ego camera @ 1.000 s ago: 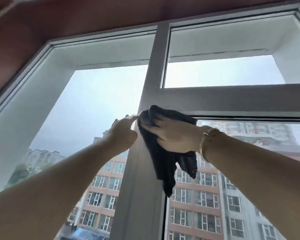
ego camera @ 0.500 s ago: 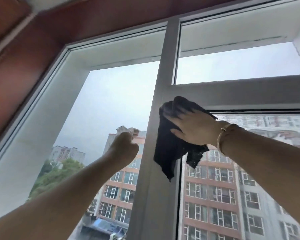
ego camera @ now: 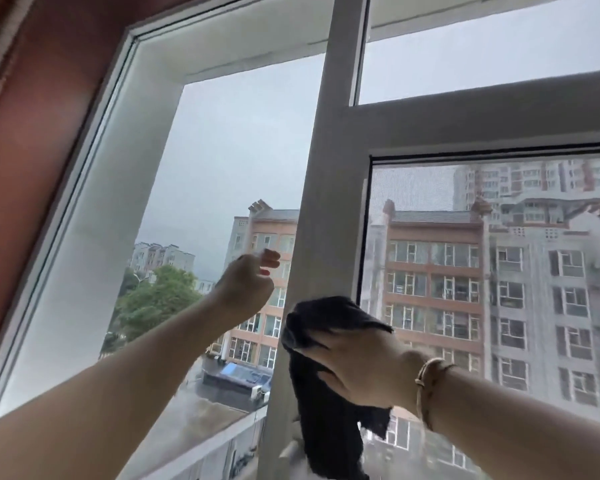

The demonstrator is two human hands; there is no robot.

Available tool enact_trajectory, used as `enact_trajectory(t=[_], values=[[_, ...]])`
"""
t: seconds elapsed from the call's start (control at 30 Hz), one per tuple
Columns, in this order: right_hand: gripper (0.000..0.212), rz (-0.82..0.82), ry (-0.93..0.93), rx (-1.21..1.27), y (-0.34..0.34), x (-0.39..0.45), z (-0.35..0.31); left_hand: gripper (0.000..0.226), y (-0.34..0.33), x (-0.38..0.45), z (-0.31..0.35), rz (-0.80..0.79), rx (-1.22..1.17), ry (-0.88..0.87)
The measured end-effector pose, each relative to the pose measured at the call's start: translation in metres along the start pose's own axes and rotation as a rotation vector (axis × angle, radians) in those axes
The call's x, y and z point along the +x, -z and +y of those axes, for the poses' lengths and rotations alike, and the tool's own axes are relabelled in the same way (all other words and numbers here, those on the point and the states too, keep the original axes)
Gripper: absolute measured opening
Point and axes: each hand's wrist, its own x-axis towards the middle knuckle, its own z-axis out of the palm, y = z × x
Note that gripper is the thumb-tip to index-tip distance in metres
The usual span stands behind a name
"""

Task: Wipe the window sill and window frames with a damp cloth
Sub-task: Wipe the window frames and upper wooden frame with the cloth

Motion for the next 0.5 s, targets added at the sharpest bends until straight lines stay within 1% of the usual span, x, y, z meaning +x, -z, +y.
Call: enact_trajectory(t=[0.13, 0.3, 0.5], values=[[0.055, 0.005, 0.024, -0.013, 0.002, -0.001, -0.003, 0.057, 0.011, -0.037, 0.005, -0.033, 0.05, 0.063], [0.056, 0.005, -0.009, -0.034, 0.0, 0.002, -0.006, 0.054, 0.009, -0.058, 0.01, -0.045, 0.077, 0.088], [0.059, 0.038, -0.145, 0.031, 0.0, 0.007, -0.009, 0.054, 0.011, -0.05, -0.002, -0.056, 0.074, 0.09]])
